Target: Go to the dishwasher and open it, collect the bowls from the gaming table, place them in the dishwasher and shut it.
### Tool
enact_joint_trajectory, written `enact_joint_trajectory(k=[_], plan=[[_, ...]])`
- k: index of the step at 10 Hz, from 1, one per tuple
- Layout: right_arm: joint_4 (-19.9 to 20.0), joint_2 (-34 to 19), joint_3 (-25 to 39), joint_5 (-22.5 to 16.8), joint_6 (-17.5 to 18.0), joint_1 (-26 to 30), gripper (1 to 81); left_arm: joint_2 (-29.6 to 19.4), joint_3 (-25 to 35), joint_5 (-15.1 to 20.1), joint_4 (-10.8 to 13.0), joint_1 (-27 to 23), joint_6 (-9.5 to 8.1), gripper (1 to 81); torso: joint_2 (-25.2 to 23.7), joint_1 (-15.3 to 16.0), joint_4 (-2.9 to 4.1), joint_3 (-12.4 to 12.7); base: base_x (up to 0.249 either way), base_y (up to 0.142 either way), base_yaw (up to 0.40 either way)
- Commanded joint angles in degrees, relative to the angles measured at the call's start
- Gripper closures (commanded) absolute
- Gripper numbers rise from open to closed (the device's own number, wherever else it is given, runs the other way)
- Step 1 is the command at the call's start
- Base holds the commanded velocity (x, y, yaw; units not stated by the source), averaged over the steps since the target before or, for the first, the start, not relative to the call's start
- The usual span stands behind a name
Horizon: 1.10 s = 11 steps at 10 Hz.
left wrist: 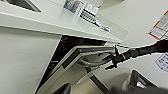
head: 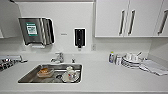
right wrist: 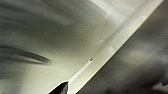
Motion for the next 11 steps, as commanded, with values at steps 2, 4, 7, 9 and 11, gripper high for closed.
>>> enact_joint_trajectory(k=[2,4,7,9,11], plan=[[-1.9,-2.6,-1.0,-11.1,-1.4,0.7,1.0,-2.4,1.6,-0.3,0.4,-4.4,-0.02,1.0,0.0,0.0,0.00,0.0,-0.067,0.000,0.000],[-1.9,-2.8,-1.3,-9.4,-2.1,-1.1,1.0,-2.3,1.6,0.1,0.4,-4.4,-0.02,1.0,0.0,0.0,0.00,0.0,-0.067,0.000,0.000],[-1.9,-2.7,-2.1,-6.9,-2.5,-3.3,1.0,-1.9,1.6,0.5,0.6,-4.4,-0.02,1.0,0.0,0.0,0.00,0.0,-0.067,0.000,0.000],[-1.9,-2.4,-2.2,-5.6,-2.5,-4.5,1.0,-1.6,1.6,0.5,0.7,-4.4,-0.02,1.0,0.0,0.0,0.00,0.0,-0.067,0.000,0.000],[-2.4,-1.9,-2.6,-3.9,-2.5,-5.9,1.0,-1.3,1.1,0.6,0.7,-4.4,-0.02,1.0,0.0,0.0,0.00,0.0,-0.067,0.000,0.000]])
